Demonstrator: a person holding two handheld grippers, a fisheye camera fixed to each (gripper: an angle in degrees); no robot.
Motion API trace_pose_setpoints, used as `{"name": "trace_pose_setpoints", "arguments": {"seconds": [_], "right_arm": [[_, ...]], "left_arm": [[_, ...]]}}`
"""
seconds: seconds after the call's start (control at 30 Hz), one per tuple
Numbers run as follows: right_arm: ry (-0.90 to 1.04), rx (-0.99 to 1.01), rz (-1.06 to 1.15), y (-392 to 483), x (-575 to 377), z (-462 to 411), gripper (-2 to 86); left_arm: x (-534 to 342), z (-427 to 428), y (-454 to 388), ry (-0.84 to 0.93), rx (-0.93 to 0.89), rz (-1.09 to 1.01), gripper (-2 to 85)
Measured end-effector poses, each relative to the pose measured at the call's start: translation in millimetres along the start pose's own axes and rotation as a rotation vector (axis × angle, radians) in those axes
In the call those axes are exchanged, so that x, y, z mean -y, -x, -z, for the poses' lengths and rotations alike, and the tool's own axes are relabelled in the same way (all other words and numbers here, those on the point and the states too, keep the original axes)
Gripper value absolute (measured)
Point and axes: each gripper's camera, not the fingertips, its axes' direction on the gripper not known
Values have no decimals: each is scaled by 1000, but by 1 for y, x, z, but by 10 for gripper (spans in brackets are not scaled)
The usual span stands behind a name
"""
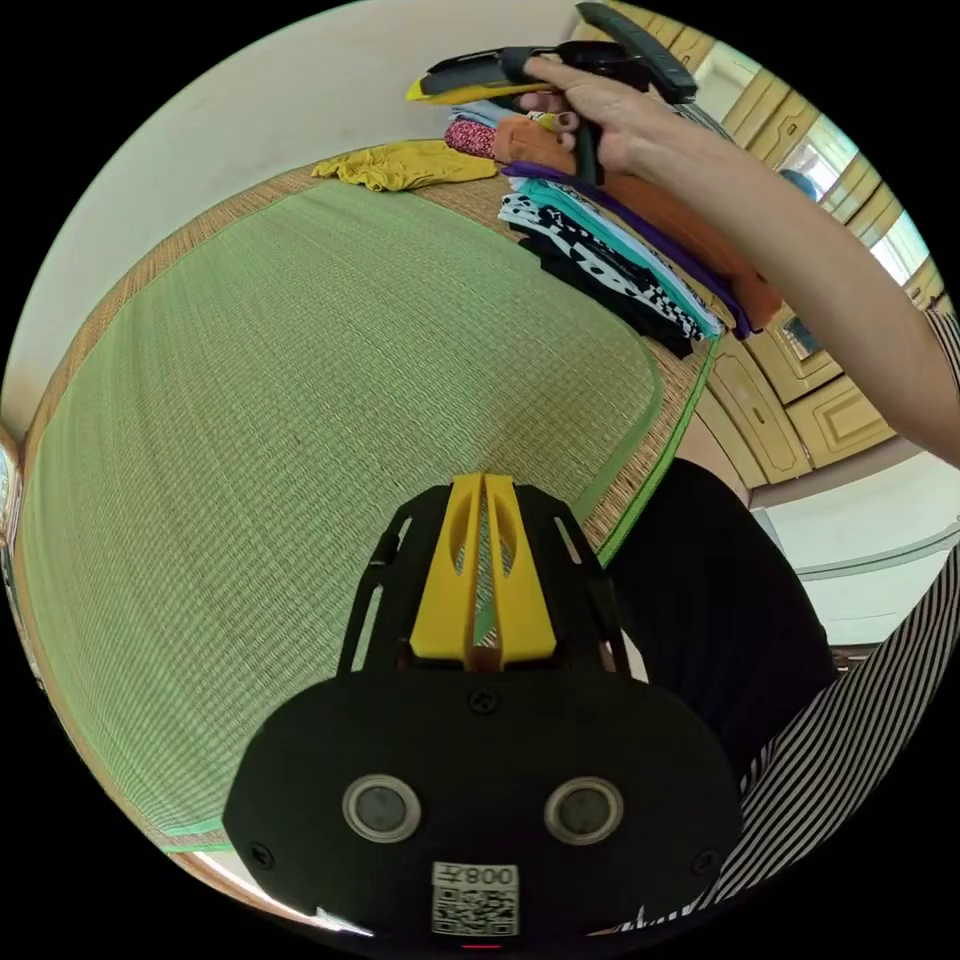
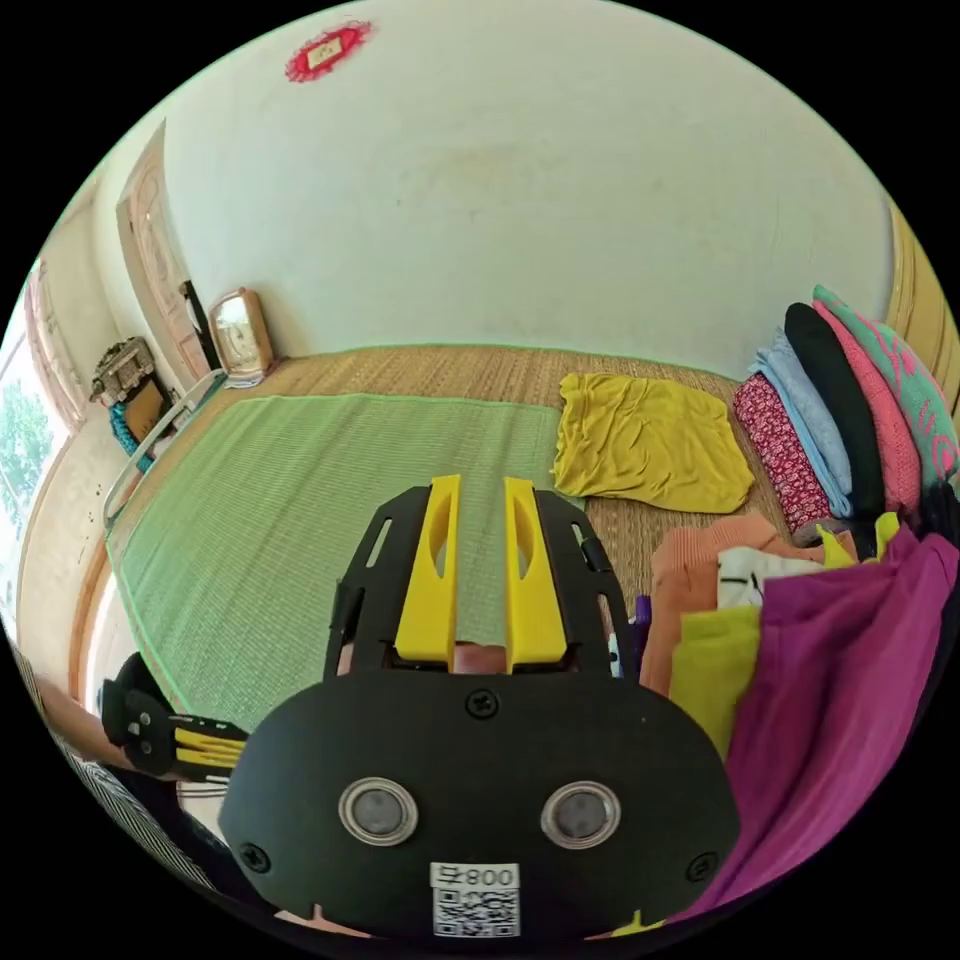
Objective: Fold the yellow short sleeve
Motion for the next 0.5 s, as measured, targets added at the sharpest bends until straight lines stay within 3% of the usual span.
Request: {"name": "trace_pose_setpoints", "arguments": {"seconds": [0.2,0.37,0.5], "right_arm": [[193,-156,-88,-31,75,-124,116],[379,-276,-89,-38,105,-207,82],[370,-296,-82,-33,118,-210,44]], "left_arm": [[-39,14,41,-47,-108,16,2],[-70,26,70,-76,-159,30,2],[-96,39,91,-85,-158,24,2]]}}
